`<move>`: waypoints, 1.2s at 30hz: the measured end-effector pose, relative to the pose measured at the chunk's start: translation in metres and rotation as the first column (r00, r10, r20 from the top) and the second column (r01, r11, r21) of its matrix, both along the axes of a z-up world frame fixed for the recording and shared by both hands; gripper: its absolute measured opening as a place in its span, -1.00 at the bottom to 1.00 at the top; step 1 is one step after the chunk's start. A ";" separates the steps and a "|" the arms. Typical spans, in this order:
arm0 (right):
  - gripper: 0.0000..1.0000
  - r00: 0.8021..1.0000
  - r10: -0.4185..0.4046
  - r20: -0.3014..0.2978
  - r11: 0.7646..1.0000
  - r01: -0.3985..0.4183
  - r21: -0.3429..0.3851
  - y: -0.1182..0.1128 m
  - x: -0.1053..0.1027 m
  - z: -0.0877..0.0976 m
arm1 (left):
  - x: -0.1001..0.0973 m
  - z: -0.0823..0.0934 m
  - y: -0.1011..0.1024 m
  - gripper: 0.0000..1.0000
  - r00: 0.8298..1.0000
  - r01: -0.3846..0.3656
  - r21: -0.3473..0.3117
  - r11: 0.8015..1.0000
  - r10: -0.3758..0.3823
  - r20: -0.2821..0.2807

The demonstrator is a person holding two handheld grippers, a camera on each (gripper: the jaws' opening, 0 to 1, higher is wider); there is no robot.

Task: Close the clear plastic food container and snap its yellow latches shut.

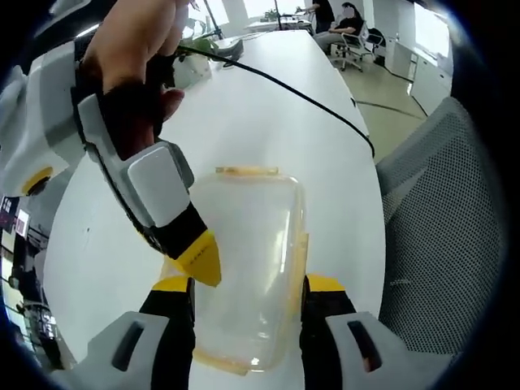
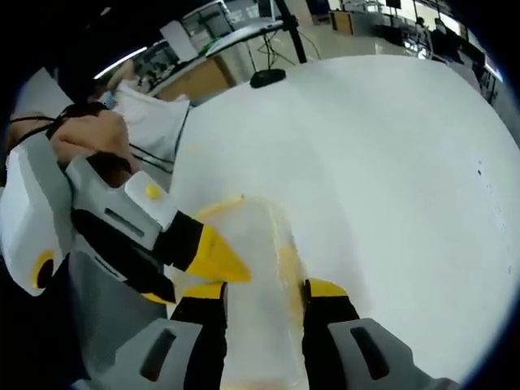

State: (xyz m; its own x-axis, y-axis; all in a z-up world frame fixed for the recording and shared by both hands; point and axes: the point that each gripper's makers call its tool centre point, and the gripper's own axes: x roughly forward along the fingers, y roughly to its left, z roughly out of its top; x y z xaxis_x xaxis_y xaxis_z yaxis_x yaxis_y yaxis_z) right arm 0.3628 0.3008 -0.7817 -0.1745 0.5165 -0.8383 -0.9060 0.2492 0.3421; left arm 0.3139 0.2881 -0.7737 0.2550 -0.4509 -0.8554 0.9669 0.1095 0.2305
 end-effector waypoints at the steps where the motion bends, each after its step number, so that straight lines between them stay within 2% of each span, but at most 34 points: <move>1: -0.35 1.000 -0.003 -0.005 1.000 0.003 0.001 0.000 0.000 0.000 | -0.001 -0.001 0.000 0.00 1.000 0.005 -0.006 1.000 -0.005 0.000; 2: -0.36 0.999 -0.013 -0.030 1.000 0.013 -0.003 -0.001 -0.002 -0.001 | -0.001 0.000 0.002 0.00 1.000 0.016 -0.010 1.000 -0.016 0.001; 5: -0.37 1.000 -0.002 -0.029 1.000 0.001 -0.016 0.000 -0.002 -0.003 | -0.001 -0.001 0.000 0.00 1.000 0.014 -0.006 1.000 -0.014 -0.001; 16: -0.40 0.998 0.055 -0.003 0.994 -0.055 -0.098 0.002 -0.002 -0.005 | 0.000 -0.004 -0.001 0.00 1.000 -0.011 0.003 1.000 0.011 -0.004; 19: -0.42 0.997 0.072 -0.032 0.992 -0.075 -0.106 0.003 -0.001 -0.006 | -0.004 -0.004 -0.001 0.00 1.000 -0.019 -0.002 1.000 0.019 0.000; 20: -0.42 0.993 0.104 -0.061 0.987 -0.111 -0.121 -0.001 -0.007 -0.006 | -0.005 -0.005 -0.001 0.00 1.000 -0.001 0.003 1.000 0.001 -0.002; 21: -0.43 0.994 0.078 -0.075 0.988 -0.087 -0.129 0.000 -0.006 -0.006 | -0.007 -0.005 -0.001 0.00 1.000 -0.004 0.000 1.000 0.004 -0.003; 23: -0.43 0.991 0.105 -0.081 0.981 -0.116 -0.153 0.000 -0.005 -0.006 | -0.008 -0.004 -0.002 0.00 1.000 -0.004 0.004 1.000 0.004 -0.003; 24: -0.42 0.989 0.131 -0.069 0.977 -0.141 -0.158 0.002 -0.005 -0.005 | -0.007 -0.004 -0.002 0.00 1.000 -0.010 0.004 1.000 0.010 -0.003; 26: -0.40 0.992 0.112 -0.066 0.981 -0.120 -0.150 0.001 -0.006 -0.003 | -0.008 -0.004 -0.001 0.01 1.000 -0.009 -0.011 1.000 0.009 0.011; 33: -0.37 0.991 0.126 -0.055 0.980 -0.133 -0.146 0.002 -0.005 0.000 | -0.009 -0.003 -0.001 0.04 1.000 -0.007 0.000 1.000 0.007 0.026; 36: -0.37 0.990 0.138 -0.025 0.978 -0.140 -0.152 0.003 -0.007 0.002 | -0.009 -0.003 -0.002 0.05 1.000 -0.009 0.002 1.000 0.009 0.030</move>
State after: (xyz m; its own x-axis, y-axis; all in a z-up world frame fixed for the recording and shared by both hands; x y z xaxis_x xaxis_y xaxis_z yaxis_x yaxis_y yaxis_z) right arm 0.3562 0.3036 -0.7796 -0.2479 0.3524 -0.9024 -0.9309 0.1713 0.3226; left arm 0.3044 0.2859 -0.7768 0.2845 -0.4467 -0.8482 0.9586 0.1177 0.2595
